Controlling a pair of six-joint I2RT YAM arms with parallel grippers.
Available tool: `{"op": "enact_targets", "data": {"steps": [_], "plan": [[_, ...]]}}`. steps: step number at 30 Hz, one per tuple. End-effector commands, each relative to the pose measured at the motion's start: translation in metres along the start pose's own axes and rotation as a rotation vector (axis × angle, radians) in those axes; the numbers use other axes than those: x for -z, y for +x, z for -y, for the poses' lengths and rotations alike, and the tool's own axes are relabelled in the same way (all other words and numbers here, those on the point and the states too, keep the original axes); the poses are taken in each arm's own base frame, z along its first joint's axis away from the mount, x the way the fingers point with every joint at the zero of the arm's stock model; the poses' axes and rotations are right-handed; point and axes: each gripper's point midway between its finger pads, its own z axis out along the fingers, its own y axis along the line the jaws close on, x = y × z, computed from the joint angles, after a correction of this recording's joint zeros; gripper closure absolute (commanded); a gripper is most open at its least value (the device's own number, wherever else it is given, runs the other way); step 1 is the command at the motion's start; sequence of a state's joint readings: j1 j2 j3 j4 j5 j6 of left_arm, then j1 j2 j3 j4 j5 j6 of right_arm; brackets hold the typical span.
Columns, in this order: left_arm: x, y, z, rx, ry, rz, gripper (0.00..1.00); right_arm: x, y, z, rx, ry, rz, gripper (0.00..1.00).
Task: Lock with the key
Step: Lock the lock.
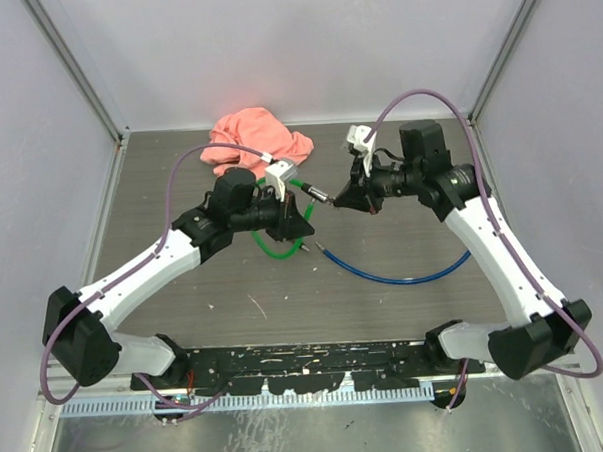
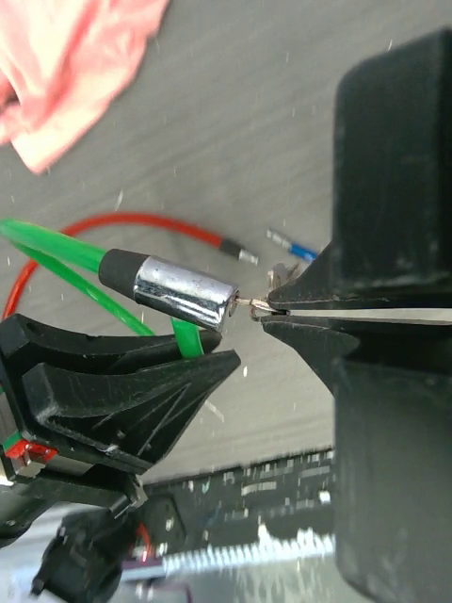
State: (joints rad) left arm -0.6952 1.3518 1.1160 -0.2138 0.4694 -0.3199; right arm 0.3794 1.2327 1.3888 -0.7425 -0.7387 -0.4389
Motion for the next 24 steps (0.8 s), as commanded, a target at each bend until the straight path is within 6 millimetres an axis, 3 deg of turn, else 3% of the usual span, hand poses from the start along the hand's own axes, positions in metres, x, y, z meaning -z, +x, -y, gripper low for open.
{"op": "enact_targets", "data": {"steps": [1, 4, 6, 9, 15, 17, 20, 23, 24], "plan": [[0.030, 0.006, -0.076, 0.061, -0.370, 0.035, 1.00, 0.015, -0.001, -0.050, -0.232, -0.256, 0.027, 0.99], [0.030, 0.008, -0.079, 0.061, -0.379, 0.034, 1.00, 0.021, -0.010, -0.033, -0.082, -0.061, 0.047, 0.99], [0.028, 0.010, -0.081, 0.070, -0.386, 0.027, 1.00, 0.023, -0.019, -0.035, 0.047, 0.036, 0.053, 0.99], [0.027, 0.012, -0.088, 0.091, -0.417, 0.031, 1.00, 0.017, -0.020, -0.047, 0.095, 0.060, 0.039, 0.99], [0.024, -0.008, -0.093, 0.088, -0.505, 0.147, 1.00, -0.008, -0.026, -0.067, -0.205, -0.169, 0.132, 0.99], [0.027, -0.016, -0.096, 0.073, -0.559, 0.198, 1.00, -0.013, -0.026, -0.065, -0.282, -0.181, 0.141, 0.99], [0.040, -0.025, -0.109, 0.064, -0.649, 0.278, 1.00, -0.011, -0.023, -0.053, -0.383, -0.156, 0.149, 0.99], [0.046, -0.029, -0.121, 0.048, -0.714, 0.334, 1.00, -0.005, -0.028, -0.059, -0.525, -0.264, 0.207, 0.99], [0.049, -0.034, -0.117, 0.038, -0.701, 0.357, 1.00, -0.006, -0.028, -0.054, -0.449, -0.214, 0.213, 0.99]]}}
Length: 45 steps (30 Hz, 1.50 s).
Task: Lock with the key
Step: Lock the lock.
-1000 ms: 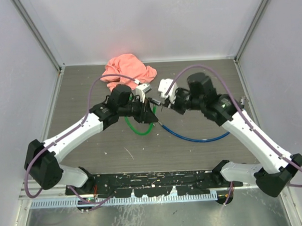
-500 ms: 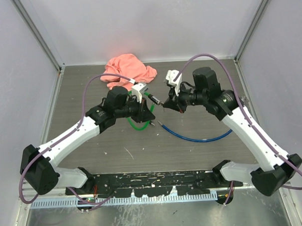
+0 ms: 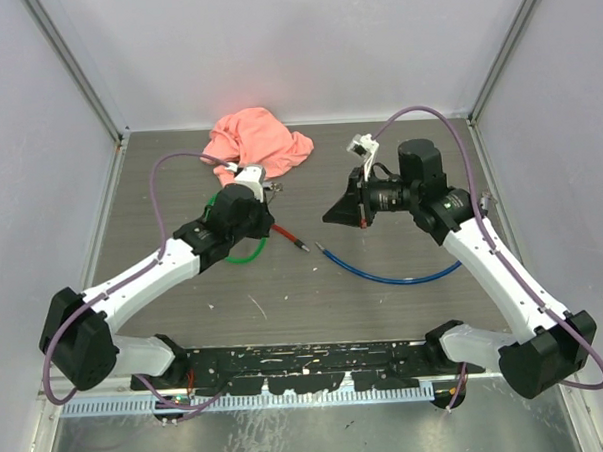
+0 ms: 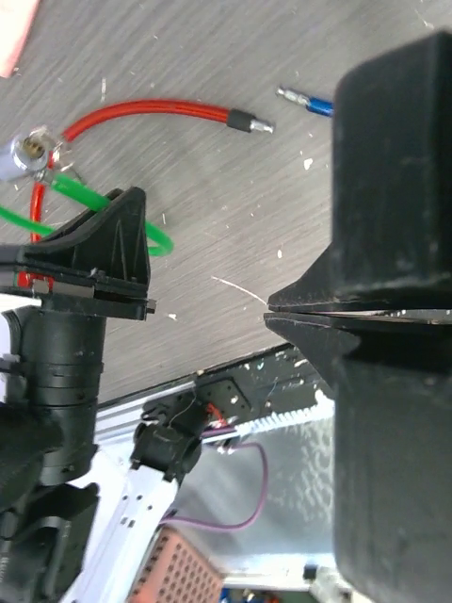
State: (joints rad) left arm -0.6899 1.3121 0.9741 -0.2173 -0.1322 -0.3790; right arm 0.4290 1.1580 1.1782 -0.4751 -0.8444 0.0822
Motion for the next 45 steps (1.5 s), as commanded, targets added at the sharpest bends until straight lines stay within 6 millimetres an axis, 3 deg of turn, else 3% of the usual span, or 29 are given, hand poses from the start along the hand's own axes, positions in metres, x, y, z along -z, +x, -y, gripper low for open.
{"op": "enact_targets", "data": {"steps": [1, 4, 8, 10, 11, 14, 18, 21, 27, 37, 45], "plan": [[0.016, -0.064, -0.006, 0.027, -0.062, 0.275, 1.00, 0.011, -0.026, -0.018, 0.050, -0.029, 0.097, 0.99], [0.025, -0.068, 0.009, -0.032, 0.014, 0.325, 1.00, 0.028, -0.039, -0.009, 0.208, 0.070, 0.116, 0.97], [0.044, -0.066, 0.029, -0.136, 0.095, 0.375, 1.00, 0.031, -0.045, -0.020, 0.303, -0.010, 0.177, 0.45], [0.058, -0.066, 0.040, -0.175, 0.125, 0.408, 1.00, 0.026, -0.045, -0.024, 0.296, -0.071, 0.196, 0.27], [0.065, -0.065, 0.046, -0.197, 0.135, 0.422, 1.00, 0.025, -0.046, -0.024, 0.283, -0.092, 0.205, 0.19], [0.089, -0.063, 0.070, -0.261, 0.170, 0.476, 1.00, 0.024, -0.052, -0.033, 0.232, -0.190, 0.234, 0.13], [0.108, -0.063, 0.085, -0.290, 0.147, 0.544, 1.00, 0.025, -0.060, -0.047, 0.166, -0.281, 0.275, 0.12], [0.113, -0.063, 0.095, -0.300, 0.123, 0.567, 1.00, 0.025, -0.057, -0.045, 0.140, -0.266, 0.259, 0.12], [0.109, -0.064, 0.104, -0.325, 0.050, 0.565, 1.00, 0.030, -0.058, -0.050, 0.168, -0.246, 0.239, 0.17], [0.107, -0.066, 0.115, -0.295, 0.057, 0.563, 1.00, 0.014, -0.043, -0.022, 0.177, -0.117, 0.211, 0.28], [0.103, -0.064, 0.122, -0.287, 0.069, 0.554, 1.00, 0.008, -0.045, -0.025, 0.191, -0.121, 0.211, 0.32]]}}
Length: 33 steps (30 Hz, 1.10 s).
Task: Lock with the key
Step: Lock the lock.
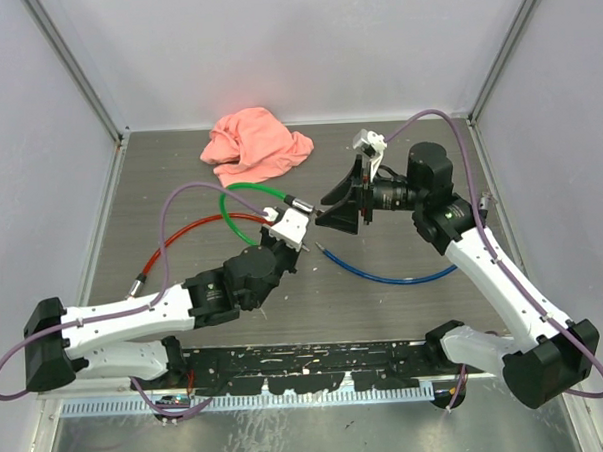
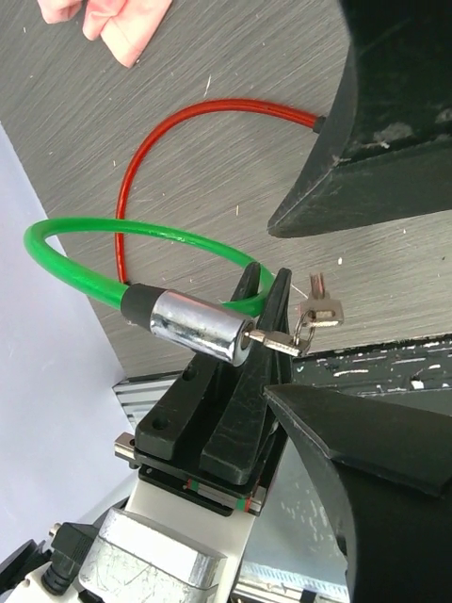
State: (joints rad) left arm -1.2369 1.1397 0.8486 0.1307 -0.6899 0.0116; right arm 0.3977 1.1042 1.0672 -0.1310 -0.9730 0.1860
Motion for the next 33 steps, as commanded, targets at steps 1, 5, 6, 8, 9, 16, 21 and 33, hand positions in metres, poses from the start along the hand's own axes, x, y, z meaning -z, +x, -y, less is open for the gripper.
{"op": "enact_targets", "data": {"steps": [1, 5, 6, 8, 9, 16, 21, 33], "plan": [[0.000, -0.050, -0.002, 0.114, -0.027, 0.128, 1.00, 0.001, -0.021, -0.008, 0.076, -0.003, 0.045, 0.33], [-0.001, -0.051, -0.002, 0.116, -0.031, 0.128, 1.00, 0.000, -0.022, -0.011, 0.075, -0.018, 0.047, 0.46], [-0.001, -0.051, -0.002, 0.116, -0.031, 0.127, 1.00, 0.000, -0.021, -0.010, 0.072, -0.017, 0.045, 0.51], [0.000, -0.052, -0.004, 0.120, -0.040, 0.127, 1.00, 0.000, -0.020, -0.011, 0.071, -0.017, 0.043, 0.61], [0.000, -0.052, -0.005, 0.121, -0.042, 0.127, 1.00, 0.001, -0.019, -0.011, 0.073, -0.016, 0.041, 0.66], [0.001, -0.045, -0.015, 0.104, -0.100, 0.104, 1.00, 0.005, -0.017, -0.002, 0.117, 0.054, 0.007, 0.99], [-0.009, -0.027, -0.030, 0.066, -0.152, 0.019, 1.00, 0.002, -0.013, 0.011, 0.292, 0.189, -0.095, 0.99], [-0.014, 0.009, -0.065, 0.287, -0.053, -0.098, 1.00, 0.012, -0.019, -0.018, -0.131, -0.121, -0.018, 0.99]]}}
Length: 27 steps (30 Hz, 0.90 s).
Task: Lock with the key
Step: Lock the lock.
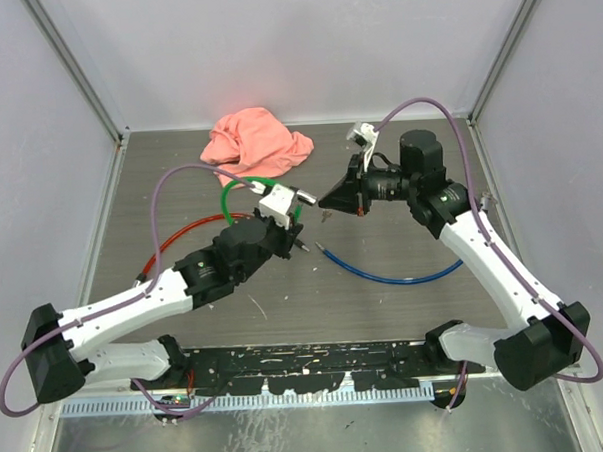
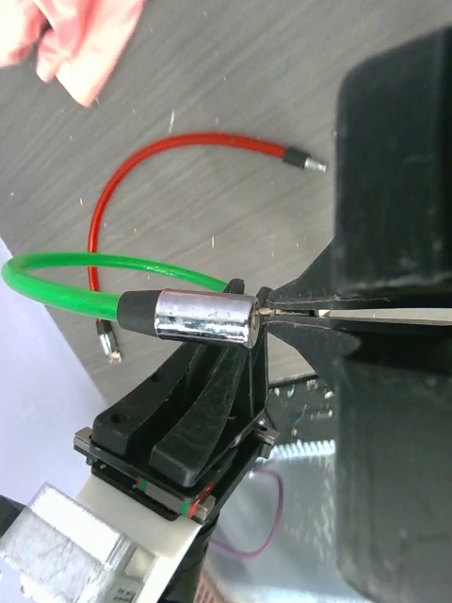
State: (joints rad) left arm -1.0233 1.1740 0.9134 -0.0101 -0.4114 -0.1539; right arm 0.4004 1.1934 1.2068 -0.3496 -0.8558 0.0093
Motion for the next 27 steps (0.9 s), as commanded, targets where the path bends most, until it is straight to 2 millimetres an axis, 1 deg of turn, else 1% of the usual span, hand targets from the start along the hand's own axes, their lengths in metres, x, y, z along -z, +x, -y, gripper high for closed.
{"op": "enact_targets", "data": {"steps": [1, 2, 3, 4, 6, 7, 8, 10, 11, 12, 13, 14, 15, 16, 18, 21, 23, 24, 27], "plan": [[0.017, -0.013, -0.040, 0.150, -0.093, 0.032, 1.00, 0.019, -0.016, -0.044, -0.144, -0.218, 0.054, 0.99], [0.018, -0.015, -0.040, 0.147, -0.091, 0.024, 1.00, 0.015, -0.014, -0.038, -0.074, -0.148, 0.034, 0.99], [0.018, -0.012, -0.042, 0.135, -0.107, -0.001, 1.00, 0.013, -0.016, -0.032, -0.003, -0.069, 0.011, 0.99], [0.016, -0.011, -0.044, 0.130, -0.126, -0.018, 1.00, 0.010, -0.014, -0.023, 0.043, 0.004, -0.006, 0.99], [0.011, -0.009, -0.048, 0.097, -0.170, -0.042, 1.00, 0.005, -0.010, -0.010, 0.078, 0.088, -0.036, 0.99], [0.007, -0.008, -0.051, 0.063, -0.208, -0.049, 1.00, 0.002, -0.006, -0.006, 0.076, 0.108, -0.054, 0.99], [0.004, -0.006, -0.052, 0.020, -0.238, -0.058, 1.00, -0.002, -0.001, -0.006, 0.059, 0.095, -0.068, 0.99], [-0.006, -0.010, -0.052, -0.052, -0.278, -0.066, 1.00, -0.011, 0.007, -0.009, 0.004, 0.042, -0.091, 0.99], [-0.016, -0.002, -0.050, -0.093, -0.289, -0.097, 1.00, -0.014, 0.009, -0.009, -0.009, 0.033, -0.096, 0.99], [-0.023, 0.001, -0.049, -0.119, -0.295, -0.114, 1.00, -0.019, 0.012, -0.008, 0.026, 0.052, -0.115, 0.99], [-0.029, 0.004, -0.046, -0.121, -0.287, -0.129, 1.00, -0.023, 0.014, -0.001, 0.111, 0.124, -0.144, 0.99], [-0.033, 0.006, -0.039, -0.100, -0.255, -0.141, 1.00, -0.023, 0.012, 0.008, 0.197, 0.212, -0.152, 0.99], [-0.036, 0.008, -0.032, -0.057, -0.217, -0.147, 1.00, -0.021, 0.011, 0.017, 0.238, 0.272, -0.152, 0.99], [-0.037, 0.009, -0.026, -0.003, -0.176, -0.148, 1.00, -0.019, 0.011, 0.021, 0.248, 0.289, -0.158, 0.99], [-0.041, 0.012, -0.017, 0.110, -0.097, -0.142, 1.00, -0.020, 0.013, 0.014, 0.215, 0.230, -0.156, 0.99], [-0.043, 0.019, -0.008, 0.268, 0.040, -0.181, 1.00, -0.020, 0.017, 0.004, 0.187, 0.147, -0.150, 0.99], [-0.039, 0.020, -0.003, 0.342, 0.110, -0.199, 1.00, -0.013, 0.015, -0.004, 0.072, 0.019, -0.123, 0.99], [-0.036, 0.021, -0.001, 0.356, 0.135, -0.205, 1.00, -0.007, 0.011, -0.016, 0.008, -0.083, -0.098, 0.99], [-0.024, 0.026, 0.001, 0.380, 0.166, -0.235, 1.00, 0.011, 0.000, -0.025, -0.216, -0.251, -0.006, 0.99]]}}
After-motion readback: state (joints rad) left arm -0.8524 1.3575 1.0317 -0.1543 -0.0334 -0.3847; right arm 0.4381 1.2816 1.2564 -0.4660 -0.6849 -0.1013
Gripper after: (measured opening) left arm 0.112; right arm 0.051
